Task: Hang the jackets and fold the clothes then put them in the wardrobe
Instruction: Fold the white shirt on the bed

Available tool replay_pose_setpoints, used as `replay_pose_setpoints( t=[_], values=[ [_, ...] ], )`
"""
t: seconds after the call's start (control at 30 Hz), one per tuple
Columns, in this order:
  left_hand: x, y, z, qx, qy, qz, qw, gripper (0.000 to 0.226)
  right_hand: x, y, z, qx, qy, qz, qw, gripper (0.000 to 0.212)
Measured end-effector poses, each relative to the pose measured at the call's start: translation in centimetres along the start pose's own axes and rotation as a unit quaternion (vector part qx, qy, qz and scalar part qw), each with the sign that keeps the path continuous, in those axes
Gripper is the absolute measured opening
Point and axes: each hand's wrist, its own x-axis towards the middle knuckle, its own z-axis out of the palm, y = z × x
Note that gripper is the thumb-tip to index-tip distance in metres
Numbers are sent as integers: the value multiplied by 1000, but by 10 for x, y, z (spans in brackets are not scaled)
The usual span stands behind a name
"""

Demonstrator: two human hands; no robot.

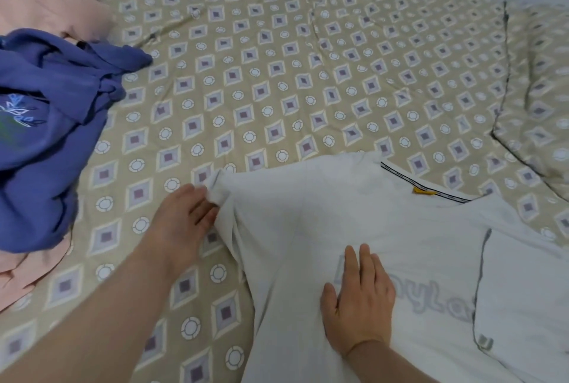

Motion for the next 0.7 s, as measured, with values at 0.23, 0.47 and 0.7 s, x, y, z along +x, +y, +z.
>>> replay_pose_setpoints(
  t=[0.23,0.47,0.7],
  values=[
    [-41,-51,26,6,0,-143,990,28,1,1,2,0,-3,1,1000,74],
    [-44,-49,0,-113,-33,-209,971,48,1,-1,2,11,-7,9,1000,76],
    [-49,-24,-64,197,197,-121,953,5,1,1,4,4,-12,4,1000,75]
  ],
)
